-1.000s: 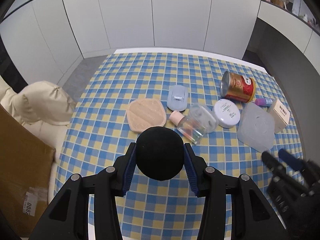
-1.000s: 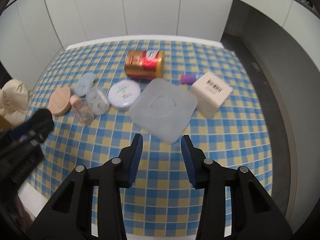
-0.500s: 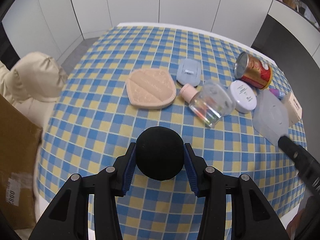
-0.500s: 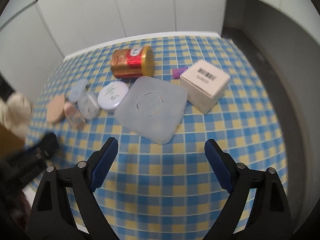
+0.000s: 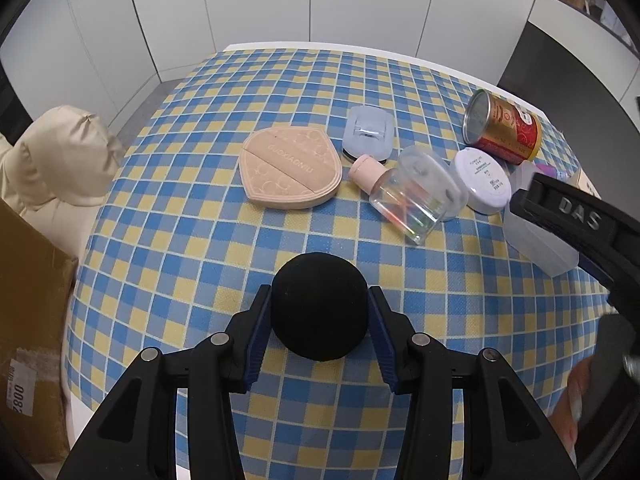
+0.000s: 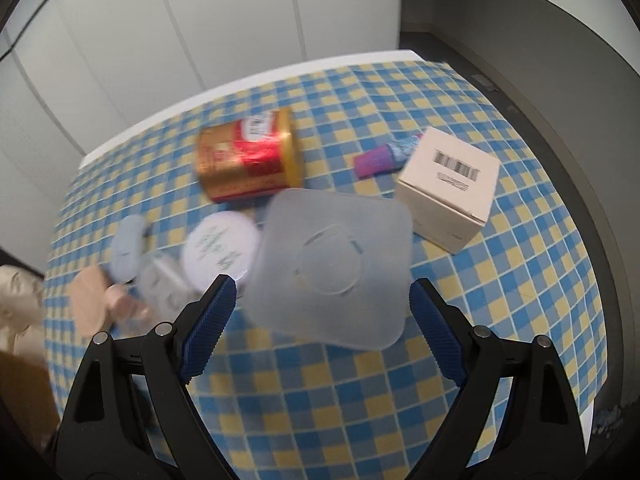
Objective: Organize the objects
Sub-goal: 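Lift the black sponge with the left gripper while the right gripper lifts the clear box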
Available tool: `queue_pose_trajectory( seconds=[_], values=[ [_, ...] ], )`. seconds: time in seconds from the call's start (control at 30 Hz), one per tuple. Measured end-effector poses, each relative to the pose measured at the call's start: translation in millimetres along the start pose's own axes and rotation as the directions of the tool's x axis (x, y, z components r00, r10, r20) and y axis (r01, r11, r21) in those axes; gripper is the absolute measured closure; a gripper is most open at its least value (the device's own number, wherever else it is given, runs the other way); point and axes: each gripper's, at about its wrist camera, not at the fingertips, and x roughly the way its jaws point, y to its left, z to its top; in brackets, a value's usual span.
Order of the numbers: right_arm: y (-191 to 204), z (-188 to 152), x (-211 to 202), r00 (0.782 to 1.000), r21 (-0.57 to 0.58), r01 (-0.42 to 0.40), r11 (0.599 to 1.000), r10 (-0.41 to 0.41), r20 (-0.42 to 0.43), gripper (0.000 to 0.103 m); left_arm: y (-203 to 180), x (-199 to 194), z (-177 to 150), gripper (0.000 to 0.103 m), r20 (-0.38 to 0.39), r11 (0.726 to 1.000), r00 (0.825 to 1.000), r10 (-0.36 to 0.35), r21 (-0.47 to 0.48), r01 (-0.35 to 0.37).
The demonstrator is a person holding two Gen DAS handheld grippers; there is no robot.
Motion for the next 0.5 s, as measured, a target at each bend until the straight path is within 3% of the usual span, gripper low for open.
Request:
queue_pose_trajectory(
  seconds=[0.13, 0.5],
  values=[
    [-5, 0, 12, 1.000, 0.034, 0.005, 0.999, -0.004, -0.014, 0.012, -2, 0, -2, 0.056, 0.007, 1.000, 1.000, 0.007, 0.019, -0.007],
    [14, -22, 0, 0.995, -0.152, 0.083, 0.985, -0.075, 0.060, 0.017, 5, -8, -3, 0.056, 0.002, 1.000, 1.000, -0.009, 0.001, 0.009]
  ],
)
